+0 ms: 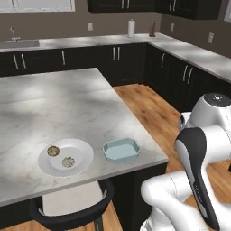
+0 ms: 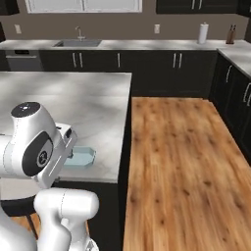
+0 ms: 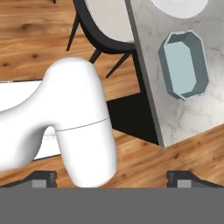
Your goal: Place two dumplings into each of the tupperware containers and then place the containers in the fridge.
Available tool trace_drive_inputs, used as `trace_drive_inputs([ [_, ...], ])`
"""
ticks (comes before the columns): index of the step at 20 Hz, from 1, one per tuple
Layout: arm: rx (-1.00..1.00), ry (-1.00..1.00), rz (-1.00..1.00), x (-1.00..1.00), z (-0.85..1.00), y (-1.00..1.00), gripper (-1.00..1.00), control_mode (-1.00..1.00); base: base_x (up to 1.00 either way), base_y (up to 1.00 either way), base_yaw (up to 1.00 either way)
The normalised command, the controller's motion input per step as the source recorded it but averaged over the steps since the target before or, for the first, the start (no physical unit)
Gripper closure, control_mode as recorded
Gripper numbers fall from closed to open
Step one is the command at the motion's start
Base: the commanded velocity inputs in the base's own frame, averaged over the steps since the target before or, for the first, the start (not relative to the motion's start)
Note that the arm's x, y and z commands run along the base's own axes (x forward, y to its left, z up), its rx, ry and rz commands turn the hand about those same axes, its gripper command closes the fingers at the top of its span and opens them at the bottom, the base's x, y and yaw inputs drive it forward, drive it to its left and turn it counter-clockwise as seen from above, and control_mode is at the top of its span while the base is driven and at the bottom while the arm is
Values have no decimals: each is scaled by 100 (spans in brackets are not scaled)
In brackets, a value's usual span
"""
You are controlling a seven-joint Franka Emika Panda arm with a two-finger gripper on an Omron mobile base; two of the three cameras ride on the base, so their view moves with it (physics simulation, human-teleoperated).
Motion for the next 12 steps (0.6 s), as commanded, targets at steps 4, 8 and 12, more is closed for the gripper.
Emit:
trace_drive_inputs([
  [4, 0, 0, 0, 0, 0, 0, -100, 100, 72, 59, 33],
  [8, 0, 0, 0, 0, 0, 0, -100, 100, 60, 59, 41],
  [12, -3, 0, 7, 13, 0, 14, -100, -100, 20, 38, 18],
])
